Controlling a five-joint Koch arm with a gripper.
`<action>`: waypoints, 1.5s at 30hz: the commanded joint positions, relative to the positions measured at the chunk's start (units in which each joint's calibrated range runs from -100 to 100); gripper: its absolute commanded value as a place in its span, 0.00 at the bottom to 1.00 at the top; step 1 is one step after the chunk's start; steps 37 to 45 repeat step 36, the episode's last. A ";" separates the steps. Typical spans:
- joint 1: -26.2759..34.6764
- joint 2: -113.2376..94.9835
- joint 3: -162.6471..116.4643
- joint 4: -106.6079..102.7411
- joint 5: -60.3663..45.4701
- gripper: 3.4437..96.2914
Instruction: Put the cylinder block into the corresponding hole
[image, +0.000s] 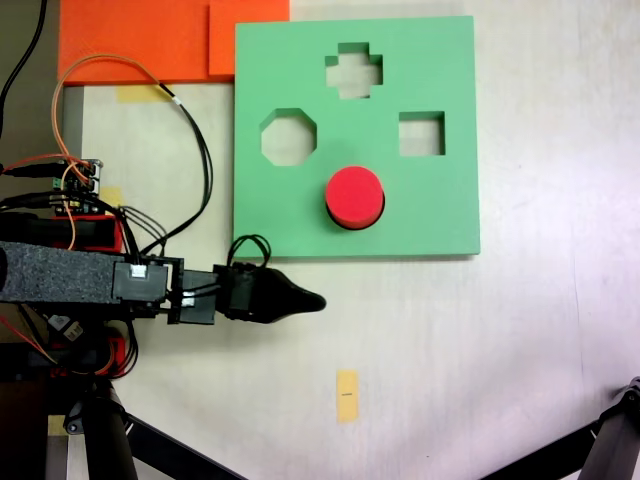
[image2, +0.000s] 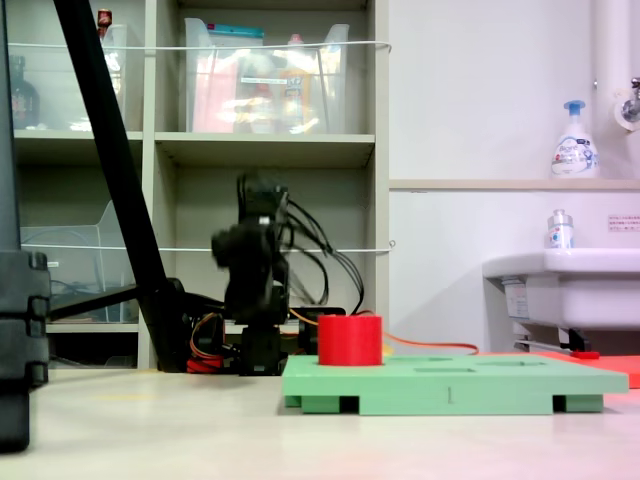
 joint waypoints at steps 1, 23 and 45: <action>0.83 -1.50 -9.89 4.35 -1.07 0.51; 1.03 -1.50 -21.56 -3.55 -5.71 0.50; 1.03 -1.50 -21.56 -3.55 -5.71 0.50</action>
